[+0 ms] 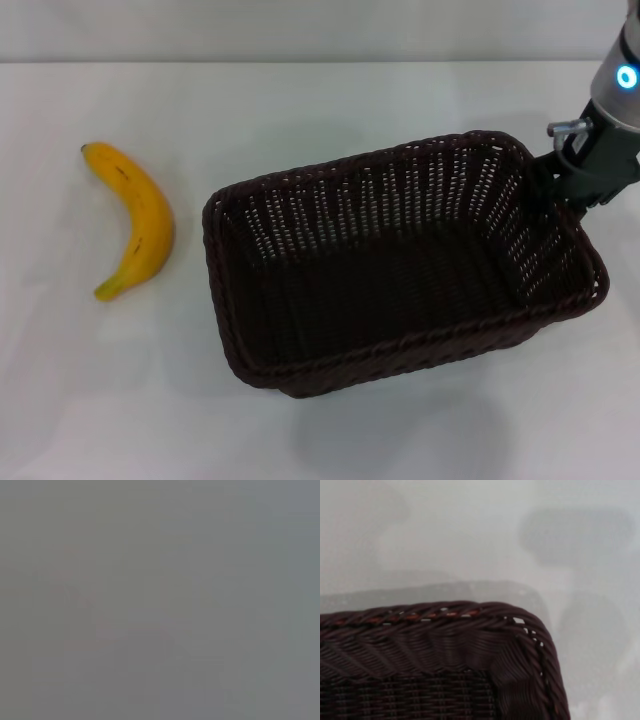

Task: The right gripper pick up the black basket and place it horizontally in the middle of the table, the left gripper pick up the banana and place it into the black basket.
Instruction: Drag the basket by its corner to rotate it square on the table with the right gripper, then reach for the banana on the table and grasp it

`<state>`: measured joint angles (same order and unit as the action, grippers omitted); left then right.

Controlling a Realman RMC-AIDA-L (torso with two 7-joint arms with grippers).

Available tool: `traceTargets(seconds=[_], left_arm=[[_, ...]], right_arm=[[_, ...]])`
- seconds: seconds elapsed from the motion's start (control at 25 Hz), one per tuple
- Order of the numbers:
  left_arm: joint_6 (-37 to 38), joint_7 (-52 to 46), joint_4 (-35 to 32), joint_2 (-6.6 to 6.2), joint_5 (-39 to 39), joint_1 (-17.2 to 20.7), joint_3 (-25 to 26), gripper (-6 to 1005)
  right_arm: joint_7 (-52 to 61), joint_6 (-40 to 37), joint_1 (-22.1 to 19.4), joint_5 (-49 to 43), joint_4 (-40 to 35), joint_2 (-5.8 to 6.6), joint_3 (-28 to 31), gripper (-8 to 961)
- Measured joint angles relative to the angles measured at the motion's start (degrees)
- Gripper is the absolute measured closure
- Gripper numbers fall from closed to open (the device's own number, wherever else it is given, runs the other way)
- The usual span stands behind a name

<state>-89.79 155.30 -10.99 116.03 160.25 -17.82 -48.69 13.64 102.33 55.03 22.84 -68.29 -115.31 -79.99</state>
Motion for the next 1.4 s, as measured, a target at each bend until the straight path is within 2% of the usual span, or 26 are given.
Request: traceTargets(seconds=[0.24,0.36,0.6,0.76,0.88,1.0,1.08,1.16,1.32,1.36,1.4], left_arm=[[0.2,0.0,0.0,0.11,-0.1,0.0,0.1,119],[0.3,0.0,0.0,0.15,-0.1,0.0,0.2,119],[0.4,0.0,0.0,0.04,0.0,0.0,0.3,119],[1.4,-0.6,-0.4,-0.27,-0.3,0.2,0.2,118],[5.0,-3.6,-3.4,-0.50,-3.0,1.0,0.1,118],[9.9,-10.3,-8.1,-1.06,-7.8,2.3,0.0,118],[12.6,-15.7,-11.6,-1.30,-11.5,3.2,0.1,118],[15.3,-21.9,-16.3,-1.41,-15.8,4.1,0.2,118],[23.9,-38.3,-27.9,-1.50,-26.6,6.6,0.3,121],[25.7,-42.8,-30.4,-1.50,-30.0,6.9,0.3,122],[28.0,-50.0,-34.2,-1.65,-35.4,7.2,0.4,123]], right_arm=[[-0.1,1.2,-0.3,-1.1,-0.6,0.02,0.0,593],[-0.1,2.1,-0.7,-1.1,-3.3,0.32,0.5,585],[0.0,4.8,-3.8,-1.1,-12.8,0.66,3.7,582],[0.3,5.8,-7.4,-1.3,-20.6,1.60,4.6,581],[-1.1,4.8,-11.0,-2.0,-27.7,1.81,6.1,581],[-4.7,0.8,-15.6,-4.5,-36.2,1.54,6.7,581],[-9.4,-6.1,-20.7,-6.5,-41.9,0.43,6.7,580],[-13.7,-14.0,-26.2,-6.4,-44.8,-0.06,5.8,580],[-21.3,-30.5,-36.3,-4.2,-45.4,0.25,3.1,579],[-23.2,-34.1,-38.1,-3.6,-44.9,0.29,2.7,579],[-23.2,-34.1,-38.1,-3.6,-44.9,0.29,2.7,579]])
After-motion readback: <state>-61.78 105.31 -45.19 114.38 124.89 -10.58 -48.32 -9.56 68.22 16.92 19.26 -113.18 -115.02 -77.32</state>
